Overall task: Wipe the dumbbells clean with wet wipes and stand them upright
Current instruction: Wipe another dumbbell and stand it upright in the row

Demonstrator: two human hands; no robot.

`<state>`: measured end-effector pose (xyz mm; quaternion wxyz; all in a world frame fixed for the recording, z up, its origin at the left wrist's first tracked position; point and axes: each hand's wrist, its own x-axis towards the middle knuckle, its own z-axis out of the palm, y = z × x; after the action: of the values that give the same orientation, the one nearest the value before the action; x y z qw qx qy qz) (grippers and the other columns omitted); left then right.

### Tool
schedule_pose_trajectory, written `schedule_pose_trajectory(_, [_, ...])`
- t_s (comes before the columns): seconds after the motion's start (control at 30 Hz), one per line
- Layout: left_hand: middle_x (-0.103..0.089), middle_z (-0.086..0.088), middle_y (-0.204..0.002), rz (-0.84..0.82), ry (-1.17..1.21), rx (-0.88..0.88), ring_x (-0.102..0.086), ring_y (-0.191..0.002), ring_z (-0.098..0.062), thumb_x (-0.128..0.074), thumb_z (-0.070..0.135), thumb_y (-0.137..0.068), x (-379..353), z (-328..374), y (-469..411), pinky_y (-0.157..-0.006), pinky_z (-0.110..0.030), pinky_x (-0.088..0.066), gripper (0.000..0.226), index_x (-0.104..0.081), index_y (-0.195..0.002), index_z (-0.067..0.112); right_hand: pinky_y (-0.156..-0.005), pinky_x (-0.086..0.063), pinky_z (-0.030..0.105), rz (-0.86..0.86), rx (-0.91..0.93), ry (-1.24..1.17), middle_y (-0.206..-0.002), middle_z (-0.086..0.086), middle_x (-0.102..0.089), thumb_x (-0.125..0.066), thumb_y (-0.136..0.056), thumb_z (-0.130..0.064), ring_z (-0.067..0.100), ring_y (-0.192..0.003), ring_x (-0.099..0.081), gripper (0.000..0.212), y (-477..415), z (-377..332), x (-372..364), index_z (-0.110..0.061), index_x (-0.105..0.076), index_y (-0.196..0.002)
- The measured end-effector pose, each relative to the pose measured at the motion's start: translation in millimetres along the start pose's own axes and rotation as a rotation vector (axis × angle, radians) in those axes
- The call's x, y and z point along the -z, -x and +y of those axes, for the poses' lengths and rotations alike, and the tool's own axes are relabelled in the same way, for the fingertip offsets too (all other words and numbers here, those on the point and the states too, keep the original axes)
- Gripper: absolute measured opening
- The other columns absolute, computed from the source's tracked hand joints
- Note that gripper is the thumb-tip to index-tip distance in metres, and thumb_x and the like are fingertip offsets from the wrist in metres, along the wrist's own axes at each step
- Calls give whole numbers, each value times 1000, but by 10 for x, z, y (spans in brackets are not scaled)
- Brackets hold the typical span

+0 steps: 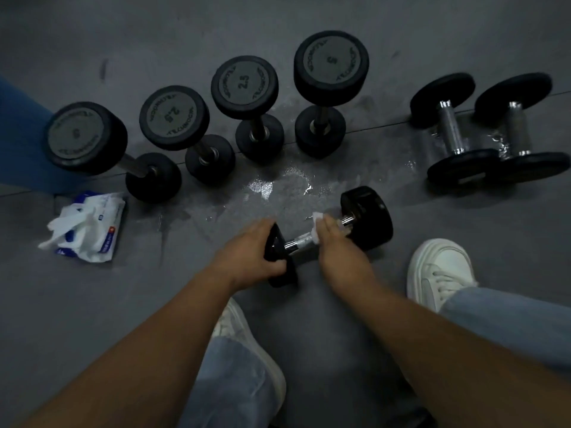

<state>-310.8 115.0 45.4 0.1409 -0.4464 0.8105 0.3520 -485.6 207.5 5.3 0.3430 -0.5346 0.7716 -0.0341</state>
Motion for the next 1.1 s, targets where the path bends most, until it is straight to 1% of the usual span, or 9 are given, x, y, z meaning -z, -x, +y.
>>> schedule_pose_trajectory(0.13, [-6, -4, -164, 23, -253, 77, -11, -150, -24, -83, 67, -52, -204, 101, 50, -119, -39, -20, 142, 1, -156, 19, -92, -49, 36, -4, 99, -15, -137, -2, -52, -38, -100, -27, 29, -113, -59, 39, 3, 27, 131, -36, -43, -138])
schedule_pose_trajectory(0.23, [-15, -4, -160, 73, -280, 96, -18, -148, -24, -85, 64, -51, -171, 101, 7, -117, -39, -23, 137, -7, -155, 21, -82, -52, 35, 195, -7, 29, -126, -8, -61, -39, -97, -26, 28, -103, -64, 34, 21, 71, 182, -36, -45, -129])
schedule_pose_trajectory(0.37, [-30, -2, -152, 44, -261, 85, -35, -139, -24, -85, 60, -52, -101, 85, -76, -110, -36, -31, 126, -18, -151, 19, -85, -45, 31, -49, 52, -104, -125, 3, -62, -37, -100, -41, 29, -108, -61, 34, -15, -154, 131, -42, -48, -132])
schedule_pose_trajectory(0.47, [-29, -1, -154, 13, -256, 89, -34, -140, -23, -84, 63, -52, -75, 44, -119, -111, -37, -31, 130, -16, -153, 19, -83, -47, 32, 184, -29, 16, -138, -8, -54, -37, -100, -27, 29, -109, -61, 41, -113, -11, 213, -41, -44, -138])
schedule_pose_trajectory(0.6, [-33, 0, -151, -12, -249, 86, -38, -136, -24, -84, 63, -51, -40, 20, -176, -109, -38, -34, 129, -17, -153, 20, -86, -47, 33, 23, 135, 38, -130, -2, -60, -30, -98, -34, 30, -107, -62, 41, -89, -118, 145, -42, -42, -136])
schedule_pose_trajectory(0.7, [-33, 0, -152, -47, -232, 95, -38, -137, -25, -84, 64, -51, 1, -14, -221, -111, -38, -34, 130, -15, -153, 21, -79, -49, 35, 229, -11, 44, -132, -5, -58, -35, -99, -22, 29, -103, -64, 46, -145, -26, 164, -42, -39, -140])
schedule_pose_trajectory(0.83, [-38, -1, -151, -50, -166, 109, -42, -134, -26, -86, 60, -51, 51, -9, -238, -110, -37, -34, 127, -18, -152, 24, -85, -49, 35, 45, 218, 26, -131, -9, -59, -43, -93, -25, 26, -108, -62, 50, -77, -107, 117, -45, -41, -139])
schedule_pose_trajectory(1.0, [-35, 2, -149, 155, -162, 56, -37, -134, -23, -85, 61, -53, 80, -35, -88, -107, -39, -37, 108, -38, -143, 23, -71, -48, 37, 37, 109, 262, -151, -6, -31, -45, -92, -11, 30, -100, -64, 64, -172, -22, 189, -27, -21, -150])
schedule_pose_trajectory(1.1, [-38, -3, -146, 300, -213, 20, -39, -132, -25, -79, 60, -60, -56, 2, 17, -105, -38, -40, 105, -37, -145, 15, -58, -42, 35, 48, 83, 378, -135, 5, -40, -49, -90, -6, 28, -90, -66, 45, -324, -146, 145, -18, -37, -131])
